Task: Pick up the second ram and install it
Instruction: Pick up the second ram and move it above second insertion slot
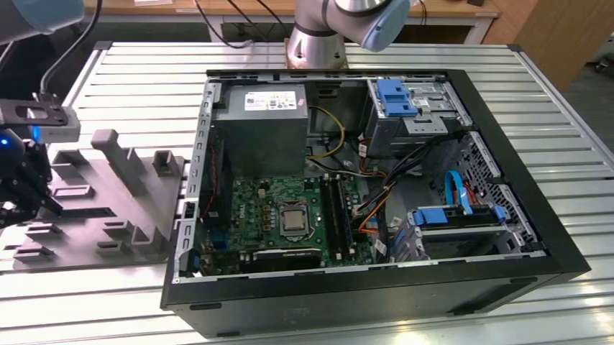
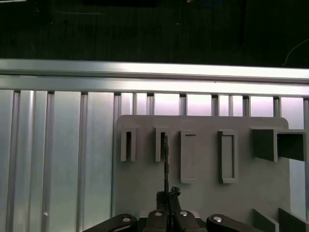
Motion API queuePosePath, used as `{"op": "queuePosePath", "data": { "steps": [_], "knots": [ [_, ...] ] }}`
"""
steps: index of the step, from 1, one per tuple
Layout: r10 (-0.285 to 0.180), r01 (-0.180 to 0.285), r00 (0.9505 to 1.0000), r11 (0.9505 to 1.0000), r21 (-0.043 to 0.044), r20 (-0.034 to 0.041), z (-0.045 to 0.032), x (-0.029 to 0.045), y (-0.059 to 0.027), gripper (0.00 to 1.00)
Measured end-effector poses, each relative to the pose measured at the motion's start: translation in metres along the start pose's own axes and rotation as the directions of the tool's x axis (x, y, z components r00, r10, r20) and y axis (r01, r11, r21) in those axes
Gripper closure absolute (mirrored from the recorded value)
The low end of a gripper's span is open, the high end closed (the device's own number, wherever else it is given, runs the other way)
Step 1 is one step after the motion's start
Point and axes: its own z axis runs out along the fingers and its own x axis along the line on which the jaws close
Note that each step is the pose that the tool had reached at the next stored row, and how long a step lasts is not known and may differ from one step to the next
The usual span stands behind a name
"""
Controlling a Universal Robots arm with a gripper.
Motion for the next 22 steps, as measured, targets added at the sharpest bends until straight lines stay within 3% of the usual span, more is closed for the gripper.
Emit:
{"op": "queuePosePath", "data": {
  "steps": [22],
  "knots": [
    [0.000,0.000,1.0000,1.0000,-0.0001,-0.0001,-0.0716,-0.0037,0.0027,0.89]
  ]
}}
